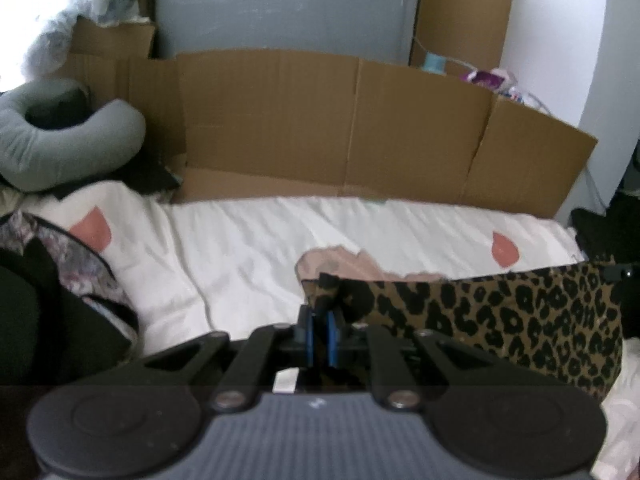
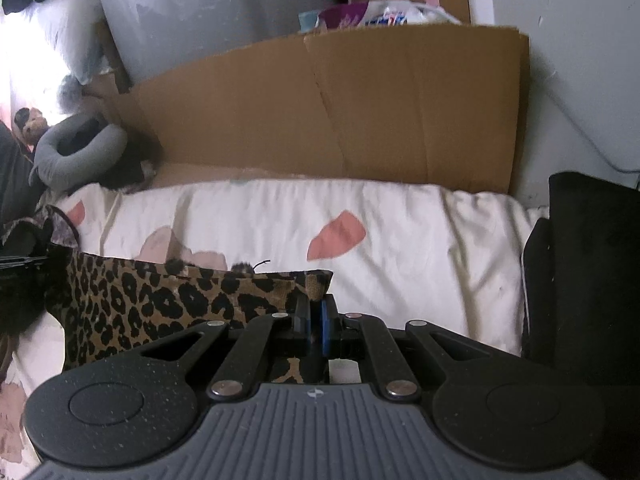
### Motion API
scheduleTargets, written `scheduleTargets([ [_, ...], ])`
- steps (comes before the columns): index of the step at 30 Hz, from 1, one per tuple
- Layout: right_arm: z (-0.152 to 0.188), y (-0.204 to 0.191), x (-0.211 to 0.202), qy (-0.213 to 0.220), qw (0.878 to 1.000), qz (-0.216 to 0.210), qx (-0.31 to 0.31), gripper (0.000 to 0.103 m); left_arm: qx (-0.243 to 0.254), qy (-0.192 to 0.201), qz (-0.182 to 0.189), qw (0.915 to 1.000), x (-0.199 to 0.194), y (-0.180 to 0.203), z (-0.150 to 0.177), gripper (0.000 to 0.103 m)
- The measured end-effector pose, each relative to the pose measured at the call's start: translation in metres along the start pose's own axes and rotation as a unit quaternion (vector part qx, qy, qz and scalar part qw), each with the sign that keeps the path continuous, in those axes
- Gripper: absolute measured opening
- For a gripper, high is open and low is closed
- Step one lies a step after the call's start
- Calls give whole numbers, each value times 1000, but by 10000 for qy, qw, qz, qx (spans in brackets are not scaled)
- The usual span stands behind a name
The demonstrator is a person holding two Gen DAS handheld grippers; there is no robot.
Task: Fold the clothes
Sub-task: 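Hold the garment edge with both tools and lift it slightly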
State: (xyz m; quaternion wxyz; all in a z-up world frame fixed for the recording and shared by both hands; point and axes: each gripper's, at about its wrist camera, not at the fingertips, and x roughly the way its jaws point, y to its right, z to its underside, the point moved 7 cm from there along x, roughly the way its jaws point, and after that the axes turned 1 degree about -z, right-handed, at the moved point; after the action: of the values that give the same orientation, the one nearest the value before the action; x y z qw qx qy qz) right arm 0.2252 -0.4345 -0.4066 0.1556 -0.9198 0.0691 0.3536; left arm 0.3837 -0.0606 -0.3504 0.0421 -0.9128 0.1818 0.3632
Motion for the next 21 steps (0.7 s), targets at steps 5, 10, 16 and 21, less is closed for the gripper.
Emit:
scheduleTargets([
  [5, -11, -2, -5, 121, 9999, 16, 6, 2, 20, 134, -22, 9999, -1, 0, -14, 7],
  [10, -17, 0, 5, 83, 10000, 13, 29, 2, 19, 103, -63, 9999, 14, -1, -17, 7],
  [16, -10, 13, 40, -298, 9995, 21, 134, 2, 6, -280, -73, 9996, 47, -4, -4, 7],
  [21, 0, 16, 63, -556, 9983, 99, 137, 2, 130, -674, -107, 9976, 77, -8, 21, 8],
])
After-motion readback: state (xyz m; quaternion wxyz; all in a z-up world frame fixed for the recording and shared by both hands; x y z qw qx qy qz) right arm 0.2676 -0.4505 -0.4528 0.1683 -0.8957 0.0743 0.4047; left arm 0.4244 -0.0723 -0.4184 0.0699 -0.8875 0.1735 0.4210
